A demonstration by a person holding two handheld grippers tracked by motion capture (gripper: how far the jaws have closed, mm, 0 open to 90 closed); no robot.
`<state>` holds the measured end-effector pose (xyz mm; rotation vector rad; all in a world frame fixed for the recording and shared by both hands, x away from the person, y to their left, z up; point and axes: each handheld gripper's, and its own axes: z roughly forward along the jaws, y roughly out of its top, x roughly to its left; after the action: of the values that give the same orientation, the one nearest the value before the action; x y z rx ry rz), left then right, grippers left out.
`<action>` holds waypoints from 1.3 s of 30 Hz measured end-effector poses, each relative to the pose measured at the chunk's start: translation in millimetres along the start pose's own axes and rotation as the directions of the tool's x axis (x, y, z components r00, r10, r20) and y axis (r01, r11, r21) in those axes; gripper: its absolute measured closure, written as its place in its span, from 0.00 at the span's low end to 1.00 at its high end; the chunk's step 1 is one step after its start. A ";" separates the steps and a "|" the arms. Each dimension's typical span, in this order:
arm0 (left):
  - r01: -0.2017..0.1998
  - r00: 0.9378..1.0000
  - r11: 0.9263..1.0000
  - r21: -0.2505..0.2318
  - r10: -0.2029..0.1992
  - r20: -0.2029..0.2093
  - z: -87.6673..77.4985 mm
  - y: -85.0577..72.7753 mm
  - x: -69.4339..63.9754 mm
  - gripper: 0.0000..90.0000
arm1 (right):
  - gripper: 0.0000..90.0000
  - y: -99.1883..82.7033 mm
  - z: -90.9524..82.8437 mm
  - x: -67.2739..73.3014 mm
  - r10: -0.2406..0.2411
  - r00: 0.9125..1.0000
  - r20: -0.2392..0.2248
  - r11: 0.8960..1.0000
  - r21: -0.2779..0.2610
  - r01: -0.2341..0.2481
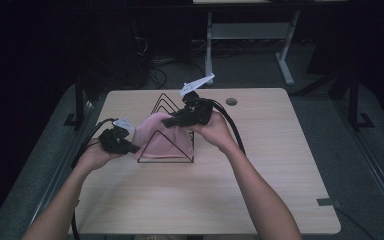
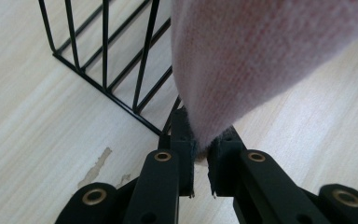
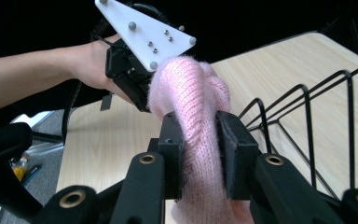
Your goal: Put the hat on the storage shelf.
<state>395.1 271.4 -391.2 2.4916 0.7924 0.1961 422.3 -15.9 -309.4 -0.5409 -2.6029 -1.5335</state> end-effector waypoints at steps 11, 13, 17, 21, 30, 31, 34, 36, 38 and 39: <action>0.000 1.000 0.999 0.055 -0.001 0.007 12.1 -8.4 3.2 0.91 | 0.76 -8.9 7.7 -4.1 0.019 1.000 -0.001 0.999 0.035 -0.019; 0.013 1.000 0.999 0.043 -0.014 0.006 13.5 -9.1 2.5 0.91 | 0.76 -10.6 7.6 -4.2 0.028 1.000 -0.006 0.999 0.034 -0.028; 0.009 1.000 0.998 0.059 -0.009 0.006 15.4 -9.4 3.3 0.91 | 0.75 -12.2 5.7 -3.7 0.032 0.999 -0.012 0.999 0.030 -0.032; 0.008 1.000 0.997 0.072 -0.009 0.005 17.5 -10.0 4.3 0.91 | 0.76 -12.5 2.0 -4.1 0.031 0.999 -0.019 0.999 0.012 -0.031; 0.027 1.000 0.997 0.068 -0.028 0.012 18.9 -12.5 6.5 0.91 | 0.76 -13.4 0.0 -4.8 0.037 0.999 -0.035 0.999 0.001 -0.037; 0.026 0.999 0.997 0.067 -0.027 0.017 17.7 -13.1 6.5 0.91 | 0.75 -13.7 -0.4 -4.8 0.035 0.999 -0.036 0.999 -0.002 -0.036; 0.027 1.000 0.998 0.058 -0.027 0.011 15.2 -14.3 5.9 0.84 | 0.69 -16.0 -4.4 -3.2 0.041 0.998 -0.042 0.999 -0.018 -0.041; 0.015 1.000 0.999 0.047 -0.015 -0.007 11.7 -15.7 4.6 0.81 | 0.64 -19.4 -8.7 -2.1 0.036 0.999 -0.032 0.999 -0.030 -0.037; 0.026 1.000 0.999 0.026 -0.026 -0.008 8.0 -17.4 4.7 0.79 | 0.62 -23.9 -13.6 -2.1 0.041 0.999 -0.023 0.999 -0.030 -0.042; 0.032 0.999 0.999 0.019 -0.031 -0.011 7.2 -18.0 4.8 0.78 | 0.60 -26.0 -16.2 -2.6 0.047 0.999 -0.017 0.999 -0.026 -0.048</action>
<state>392.0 283.6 -406.7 2.4965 0.8412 0.1916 414.2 -42.0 -323.6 -0.5857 -2.5427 -1.5532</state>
